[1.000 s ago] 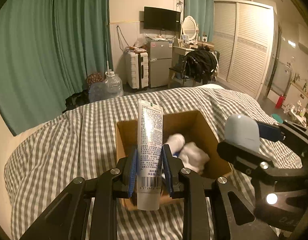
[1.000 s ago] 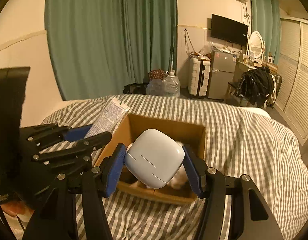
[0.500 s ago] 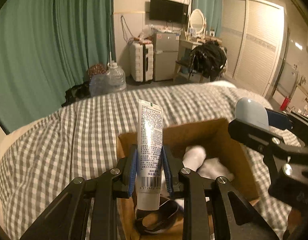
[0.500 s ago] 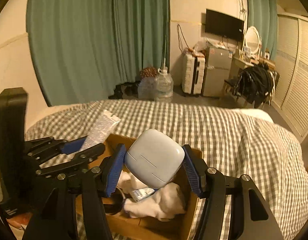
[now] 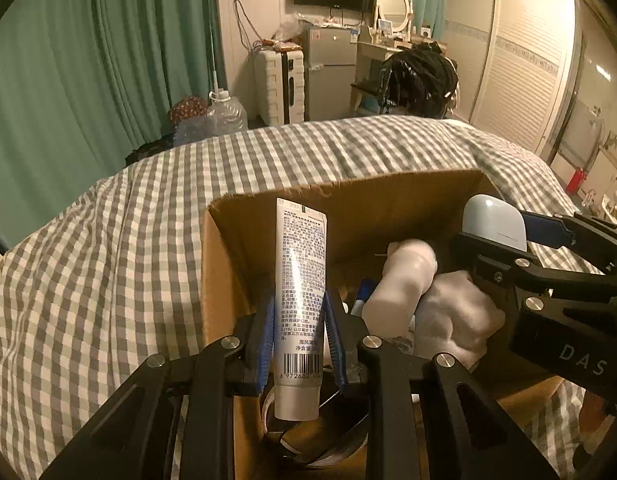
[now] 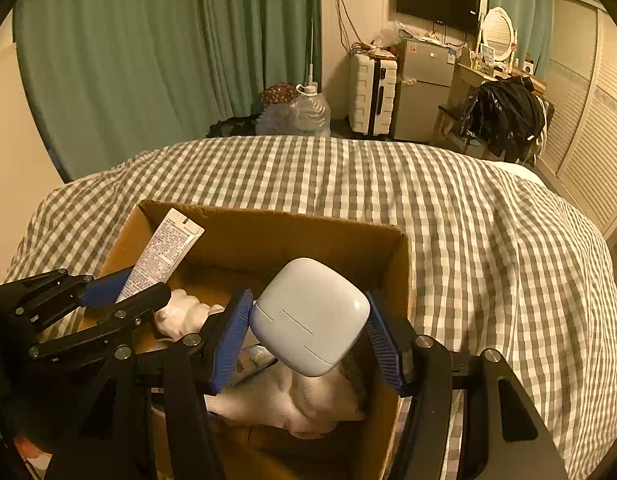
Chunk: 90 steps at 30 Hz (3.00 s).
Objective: Organize objects
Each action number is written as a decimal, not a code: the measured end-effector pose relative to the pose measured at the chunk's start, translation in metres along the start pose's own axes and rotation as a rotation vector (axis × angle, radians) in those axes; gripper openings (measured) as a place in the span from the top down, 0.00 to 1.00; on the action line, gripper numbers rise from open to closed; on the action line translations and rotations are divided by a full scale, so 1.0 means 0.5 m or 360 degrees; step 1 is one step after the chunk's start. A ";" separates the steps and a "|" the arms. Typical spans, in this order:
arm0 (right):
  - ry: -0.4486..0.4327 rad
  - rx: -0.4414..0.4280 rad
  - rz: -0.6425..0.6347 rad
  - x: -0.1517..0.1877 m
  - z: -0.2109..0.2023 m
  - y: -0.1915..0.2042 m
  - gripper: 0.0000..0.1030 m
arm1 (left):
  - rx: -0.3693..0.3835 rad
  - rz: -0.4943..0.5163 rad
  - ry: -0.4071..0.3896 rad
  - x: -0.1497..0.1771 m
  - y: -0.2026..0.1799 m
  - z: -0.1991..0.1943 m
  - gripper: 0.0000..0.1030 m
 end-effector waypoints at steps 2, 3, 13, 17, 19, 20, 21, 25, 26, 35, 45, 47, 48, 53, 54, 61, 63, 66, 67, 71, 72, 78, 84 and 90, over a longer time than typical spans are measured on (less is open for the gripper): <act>0.0008 -0.0002 -0.0004 0.000 0.007 -0.002 0.44 | -0.0002 0.0008 0.0010 0.007 -0.004 0.003 0.76; 0.0010 -0.0003 -0.0004 0.001 0.007 -0.003 0.44 | -0.0001 0.0009 0.0012 0.010 -0.004 0.003 0.76; -0.0057 -0.0010 0.0031 -0.008 -0.015 -0.002 0.36 | -0.0025 0.0035 -0.0035 0.001 -0.014 -0.009 0.55; -0.0111 0.0001 0.0042 -0.018 -0.033 -0.005 0.32 | -0.0033 0.0028 -0.0068 -0.008 -0.011 -0.020 0.47; -0.0137 0.0000 0.0049 -0.021 -0.041 -0.006 0.31 | -0.0040 0.0018 -0.0093 -0.015 -0.007 -0.031 0.37; -0.0153 -0.0001 0.0052 -0.025 -0.047 -0.007 0.31 | -0.0043 0.0012 -0.0110 -0.018 -0.005 -0.038 0.34; -0.0165 0.0000 0.0053 -0.027 -0.052 -0.008 0.30 | -0.0046 0.0005 -0.0128 -0.021 -0.003 -0.045 0.29; -0.0241 0.0018 0.0055 -0.035 -0.086 -0.010 0.25 | -0.0081 -0.0020 -0.0227 -0.026 0.008 -0.092 0.13; -0.0269 0.0023 0.0057 -0.037 -0.099 -0.009 0.25 | -0.0086 -0.0025 -0.0249 -0.025 0.011 -0.103 0.11; -0.0541 0.0061 0.0107 -0.046 -0.237 -0.009 0.10 | -0.0137 -0.0049 -0.0515 -0.036 0.015 -0.240 0.01; -0.0773 0.0160 0.0058 -0.004 -0.373 0.008 0.04 | -0.0109 -0.0206 -0.0743 -0.019 0.029 -0.367 0.00; -0.0819 0.0167 0.0064 0.011 -0.393 0.010 0.03 | -0.0126 -0.0239 -0.0783 -0.003 0.033 -0.384 0.00; -0.0835 0.0166 0.0062 0.016 -0.399 0.011 0.03 | -0.0134 -0.0244 -0.0794 0.002 0.034 -0.390 0.00; -0.0889 0.0186 0.0056 0.062 -0.411 0.011 0.02 | -0.0251 -0.0222 -0.0869 0.039 0.035 -0.417 0.00; -0.0884 0.0192 0.0057 0.067 -0.407 0.012 0.02 | -0.0257 -0.0217 -0.0881 0.047 0.034 -0.420 0.00; -0.0850 0.0213 0.0012 0.099 -0.358 0.023 0.02 | -0.0305 -0.0127 -0.0917 0.104 0.019 -0.412 0.00; -0.0855 0.0221 -0.0003 0.109 -0.349 0.025 0.02 | -0.0337 -0.0110 -0.0907 0.109 0.018 -0.405 0.00; -0.0850 0.0226 -0.0002 0.121 -0.339 0.026 0.02 | -0.0290 -0.0112 -0.0869 0.114 0.023 -0.390 0.00; -0.0851 0.0230 0.0003 0.123 -0.339 0.025 0.02 | -0.0285 -0.0126 -0.0859 0.114 0.026 -0.388 0.00; -0.0844 0.0217 0.0029 0.127 -0.337 0.015 0.02 | -0.0295 -0.0139 -0.0862 0.113 0.030 -0.389 0.00; -0.0841 0.0213 0.0032 0.127 -0.336 0.014 0.02 | -0.0301 -0.0140 -0.0862 0.113 0.028 -0.388 0.00; -0.0822 0.0216 0.0021 0.130 -0.335 0.016 0.02 | -0.0312 -0.0152 -0.0835 0.114 0.037 -0.381 0.00; -0.0811 0.0212 0.0020 0.131 -0.333 0.018 0.02 | -0.0314 -0.0156 -0.0812 0.114 0.039 -0.375 0.00; -0.0802 0.0209 0.0017 0.131 -0.332 0.019 0.02 | -0.0309 -0.0153 -0.0799 0.112 0.041 -0.374 0.00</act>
Point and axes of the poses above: each gripper's, at about its wrist camera, not at the fingertips, and z roughly the way its jaws point, y to its left, x to its underside, the point moved 1 cm from there along z, roughly the way its jaws point, and after that the axes turned 1 degree about z, right-handed, at the moved point
